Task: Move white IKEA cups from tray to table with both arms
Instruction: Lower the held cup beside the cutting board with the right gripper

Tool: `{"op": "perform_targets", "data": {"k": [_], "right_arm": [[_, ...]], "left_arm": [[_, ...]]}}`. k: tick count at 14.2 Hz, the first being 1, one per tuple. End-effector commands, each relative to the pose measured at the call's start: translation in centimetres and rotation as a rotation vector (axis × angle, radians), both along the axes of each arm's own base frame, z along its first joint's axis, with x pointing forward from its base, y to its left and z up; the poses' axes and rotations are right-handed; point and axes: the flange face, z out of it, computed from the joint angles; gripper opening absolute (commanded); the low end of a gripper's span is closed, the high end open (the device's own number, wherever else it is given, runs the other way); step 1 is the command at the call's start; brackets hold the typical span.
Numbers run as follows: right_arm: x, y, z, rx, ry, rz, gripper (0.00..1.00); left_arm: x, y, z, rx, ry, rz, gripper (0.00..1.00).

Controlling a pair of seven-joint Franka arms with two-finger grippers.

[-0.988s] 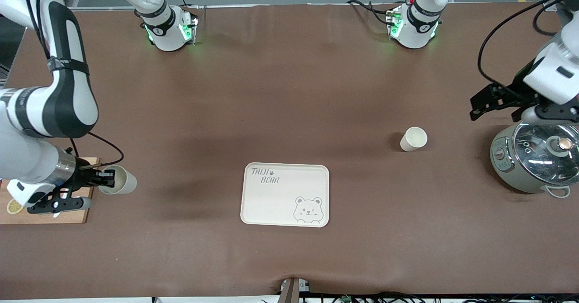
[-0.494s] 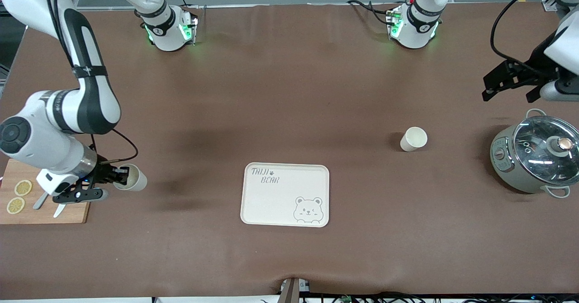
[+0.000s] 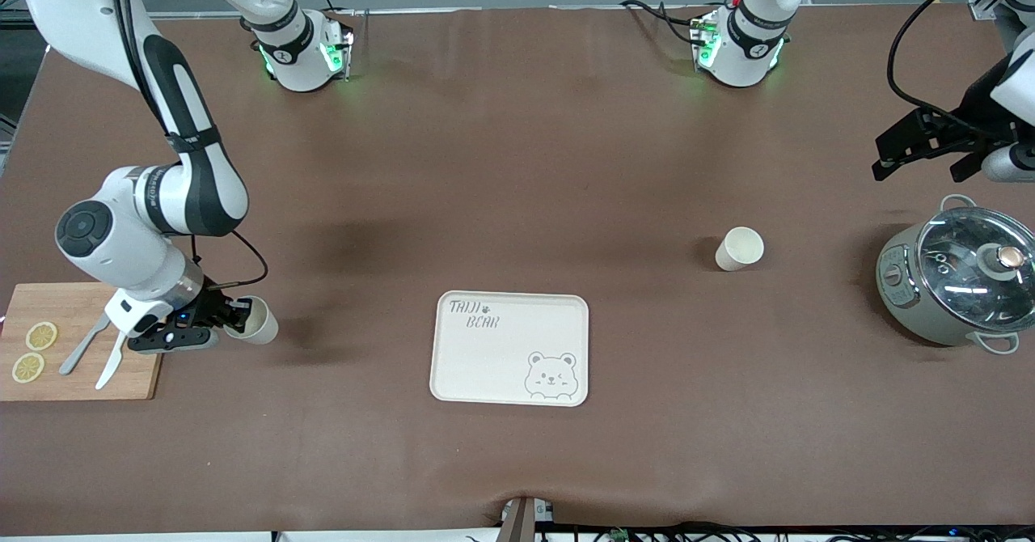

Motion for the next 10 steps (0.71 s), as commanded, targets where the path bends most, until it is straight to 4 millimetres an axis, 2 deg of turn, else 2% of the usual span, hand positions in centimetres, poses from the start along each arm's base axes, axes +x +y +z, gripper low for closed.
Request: {"op": "perform_targets", "data": {"k": [1,7,10], "right_arm": [[-1.5,0.3,-0.2,0.004,-0.032,0.006,0.0],[-1.3,0.5,-3.1,0.003,-0.076,0.002,0.0],[-1.3,1.5,-4.8,0.025,-0.084,-0.006,0.0]], "left_arm": [[0.4,0.5,0.1,-0.023,-0.014,-0.002,1.0],[0.6,0.5,-0.3,-0.018,-0.008,-0.007,1.0],[0.7,0.8,-0.4,0.047,-0.011,-0.069,1.0]]}}
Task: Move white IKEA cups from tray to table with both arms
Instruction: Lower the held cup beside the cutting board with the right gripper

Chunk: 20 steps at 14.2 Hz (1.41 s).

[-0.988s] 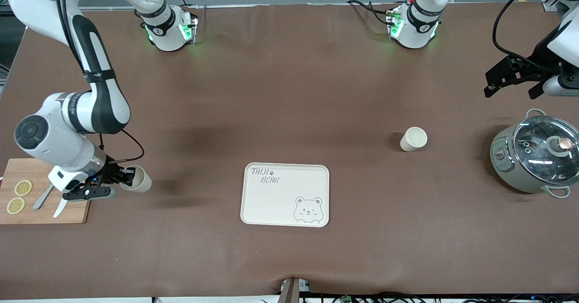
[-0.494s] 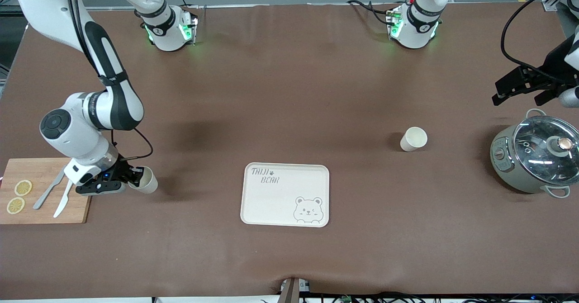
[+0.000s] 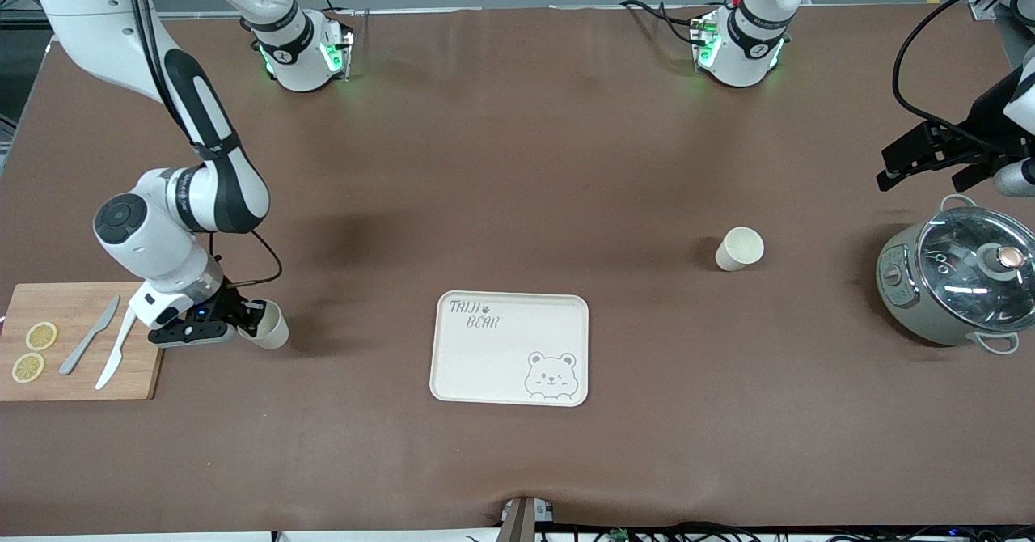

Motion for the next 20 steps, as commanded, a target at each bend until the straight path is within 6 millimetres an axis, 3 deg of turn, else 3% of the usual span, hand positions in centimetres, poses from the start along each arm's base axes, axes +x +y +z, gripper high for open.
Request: {"op": "perform_targets", "data": {"k": [1,5,13,18,20], "right_arm": [[-0.2,0.5,-1.6,0.017,-0.019,-0.008,0.0],[-0.1,0.6,-3.1,0.014,-0.034,-0.007,0.0],[-0.1,0.6,-4.2,0.012,-0.046,-0.008,0.01],[0.0,0.5,-4.2,0.011,-0.056,-0.01,0.27],[0.0,0.5,-4.4,0.011,-0.053,-0.01,0.52]], "left_arm": [[0.1,0.3,0.2,0.072,-0.017,-0.09,1.0],[0.4,0.4,-0.4,0.076,-0.007,-0.097,1.0],[0.4,0.5,-1.6,0.073,0.049,-0.092,1.0],[0.7,0.5,-2.0,0.081,0.053,-0.084,1.0],[0.8,0.3,-2.0,0.081,0.055,-0.075,1.0]]}}
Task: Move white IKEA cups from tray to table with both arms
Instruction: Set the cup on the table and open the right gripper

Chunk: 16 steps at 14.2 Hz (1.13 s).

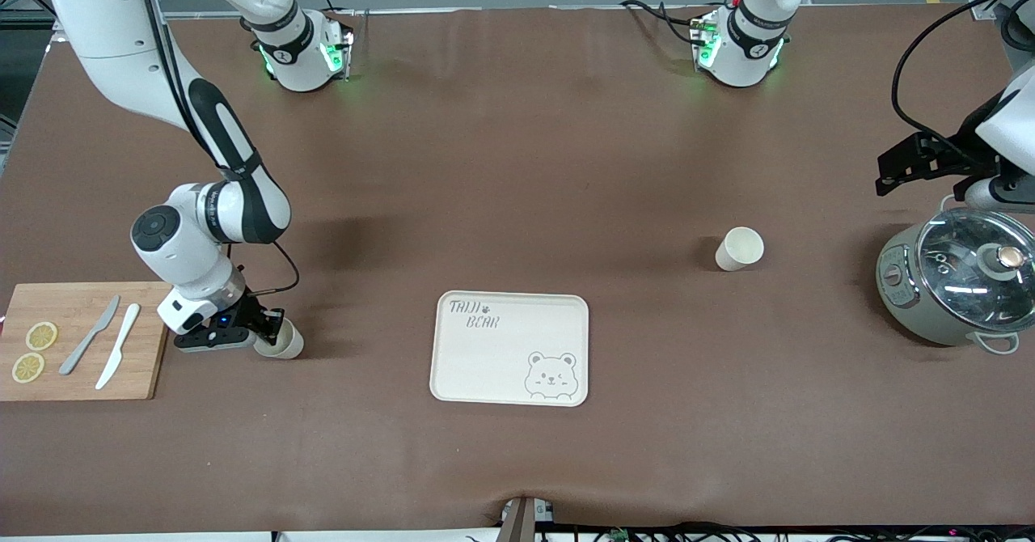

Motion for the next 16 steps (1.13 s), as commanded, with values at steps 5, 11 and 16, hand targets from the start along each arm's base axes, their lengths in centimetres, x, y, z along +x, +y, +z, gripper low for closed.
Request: {"op": "perform_targets", "data": {"k": [5,11,16], "right_arm": [[-0.1,0.0,0.0,0.013,-0.009,-0.011,1.0],[0.0,-0.1,0.3,0.01,-0.011,-0.002,1.0],[0.4,-1.3,1.1,0.0,-0.02,0.017,1.0]], "left_arm": [[0.4,-0.2,-0.5,0.026,0.015,0.004,1.0],[0.4,-0.6,-0.6,0.033,0.017,0.003,1.0],[0.4,-0.6,-0.6,0.033,0.017,0.017,1.0]]}}
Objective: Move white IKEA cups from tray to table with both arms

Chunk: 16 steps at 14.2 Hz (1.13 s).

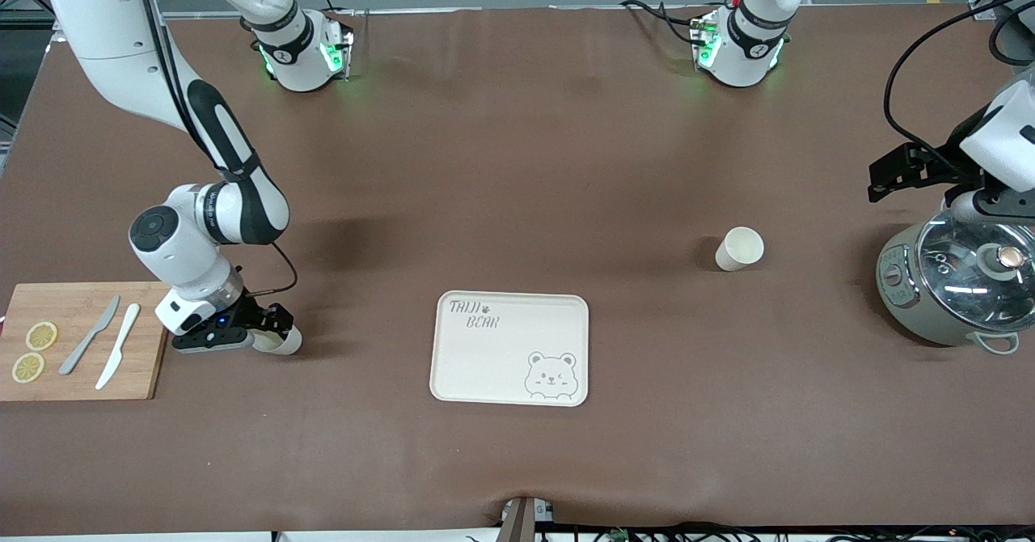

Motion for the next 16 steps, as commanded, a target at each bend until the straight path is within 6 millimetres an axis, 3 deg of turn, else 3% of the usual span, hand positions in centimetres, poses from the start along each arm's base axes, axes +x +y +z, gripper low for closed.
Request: {"op": "perform_targets", "data": {"k": [1,3,10,13,16], "right_arm": [[0.3,-0.6,1.2,0.009,-0.014,0.006,1.0],[0.6,-0.5,1.6,0.011,-0.002,0.008,1.0],[2.8,-1.5,6.0,0.03,0.109,0.0,1.0],[3.3,-1.4,9.2,0.04,0.159,0.005,1.0],[3.8,-1.6,13.7,0.049,0.22,0.01,1.0]], "left_arm": [[-0.1,-0.2,0.5,0.022,-0.001,0.017,1.0],[-0.1,-0.2,0.5,0.022,-0.003,0.02,1.0],[-0.1,-0.2,0.6,0.019,-0.005,0.035,1.0],[-0.2,-0.1,0.7,0.02,-0.006,0.035,1.0],[-0.2,-0.1,0.7,0.02,-0.005,0.037,1.0]]}}
